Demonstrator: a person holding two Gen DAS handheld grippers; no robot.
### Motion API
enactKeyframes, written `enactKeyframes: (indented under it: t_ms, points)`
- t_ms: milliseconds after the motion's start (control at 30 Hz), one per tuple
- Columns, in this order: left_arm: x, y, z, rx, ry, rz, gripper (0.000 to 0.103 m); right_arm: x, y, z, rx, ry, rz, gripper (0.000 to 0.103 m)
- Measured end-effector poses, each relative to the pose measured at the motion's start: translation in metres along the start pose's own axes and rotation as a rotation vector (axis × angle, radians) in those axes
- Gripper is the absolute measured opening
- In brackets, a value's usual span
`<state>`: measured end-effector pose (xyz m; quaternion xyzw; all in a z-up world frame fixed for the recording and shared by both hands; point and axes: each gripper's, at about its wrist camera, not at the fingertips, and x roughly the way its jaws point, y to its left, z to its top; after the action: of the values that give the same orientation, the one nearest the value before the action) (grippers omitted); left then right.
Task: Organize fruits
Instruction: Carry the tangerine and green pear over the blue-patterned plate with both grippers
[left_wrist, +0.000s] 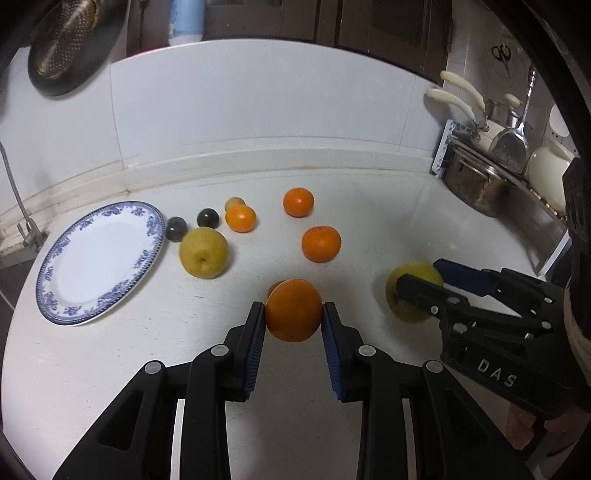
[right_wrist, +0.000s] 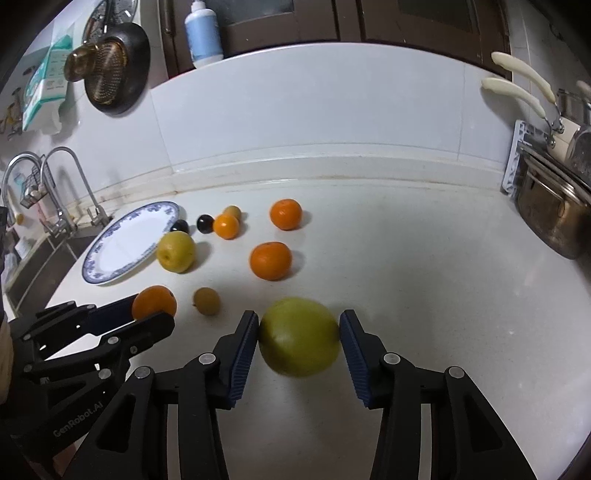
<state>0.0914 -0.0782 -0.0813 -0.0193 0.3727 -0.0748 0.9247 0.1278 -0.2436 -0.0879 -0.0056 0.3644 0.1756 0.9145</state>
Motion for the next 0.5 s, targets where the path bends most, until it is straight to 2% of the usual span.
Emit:
enactKeyframes:
  t_ms: [500]
  points:
    - [-0.030,0.029,0.001,-0.018,-0.044,0.000,0.030,-0.022,0.035,0.005,-0.044,-0.031,0.017,0.046]
